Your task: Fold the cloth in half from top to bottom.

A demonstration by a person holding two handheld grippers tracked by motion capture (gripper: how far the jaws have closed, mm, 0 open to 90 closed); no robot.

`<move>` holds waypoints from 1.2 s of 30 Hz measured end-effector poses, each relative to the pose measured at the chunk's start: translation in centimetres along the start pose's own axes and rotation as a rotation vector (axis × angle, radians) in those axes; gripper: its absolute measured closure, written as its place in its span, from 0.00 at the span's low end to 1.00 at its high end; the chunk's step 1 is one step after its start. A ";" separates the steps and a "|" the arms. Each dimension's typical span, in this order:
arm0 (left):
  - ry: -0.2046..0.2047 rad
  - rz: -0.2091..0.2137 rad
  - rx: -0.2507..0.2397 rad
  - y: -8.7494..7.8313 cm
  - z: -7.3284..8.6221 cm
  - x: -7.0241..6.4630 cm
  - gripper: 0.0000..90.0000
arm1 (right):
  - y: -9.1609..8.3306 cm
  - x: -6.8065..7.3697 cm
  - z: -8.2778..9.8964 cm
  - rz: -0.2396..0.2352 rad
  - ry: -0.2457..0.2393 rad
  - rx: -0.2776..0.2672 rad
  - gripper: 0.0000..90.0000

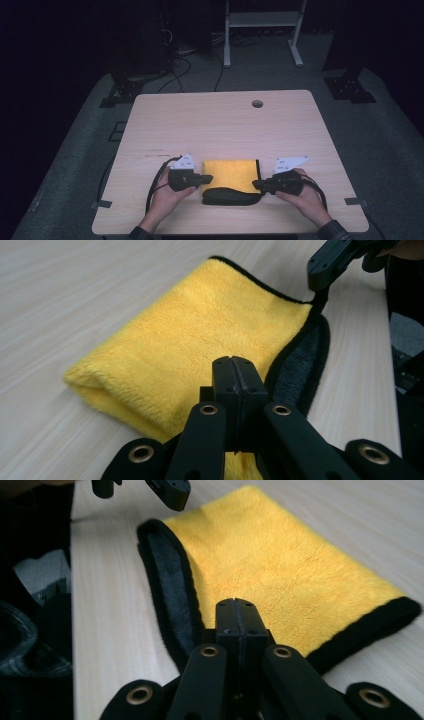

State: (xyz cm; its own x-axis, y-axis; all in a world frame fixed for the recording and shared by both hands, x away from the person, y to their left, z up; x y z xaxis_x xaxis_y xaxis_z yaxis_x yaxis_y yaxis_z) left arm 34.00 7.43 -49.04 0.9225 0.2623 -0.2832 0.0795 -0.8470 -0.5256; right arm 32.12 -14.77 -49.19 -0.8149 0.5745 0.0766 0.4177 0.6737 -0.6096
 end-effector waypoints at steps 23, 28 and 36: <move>0.049 0.067 0.114 1.8 2.7 -2.9 0.86 | 1.7 2.5 2.1 -0.043 -0.113 0.083 0.98; 0.047 -0.012 0.055 0.0 2.0 -2.0 0.65 | 0.6 0.8 1.4 0.029 -0.073 0.006 0.76; -0.006 -0.161 0.025 -2.9 3.0 -0.1 0.31 | -0.8 -2.5 1.8 0.178 -0.009 -0.037 0.42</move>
State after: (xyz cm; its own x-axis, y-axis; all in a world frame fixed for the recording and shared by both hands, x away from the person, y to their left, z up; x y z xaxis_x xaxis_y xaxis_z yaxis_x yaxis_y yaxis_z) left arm 32.55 11.22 -49.85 0.8965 0.3960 -0.1984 0.2161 -0.7821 -0.5845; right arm 33.15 -17.61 -50.26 -0.7304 0.6820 -0.0372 0.5699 0.5785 -0.5836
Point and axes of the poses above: each handheld gripper's, and its own axes: y roughly forward along the jaws, z roughly out of its underside, x roughly to its left, the point moved 7 cm from there along y, roughly forward along the jaws, and after that the axes turned 11 degrees about z, right-handed, at the moved point
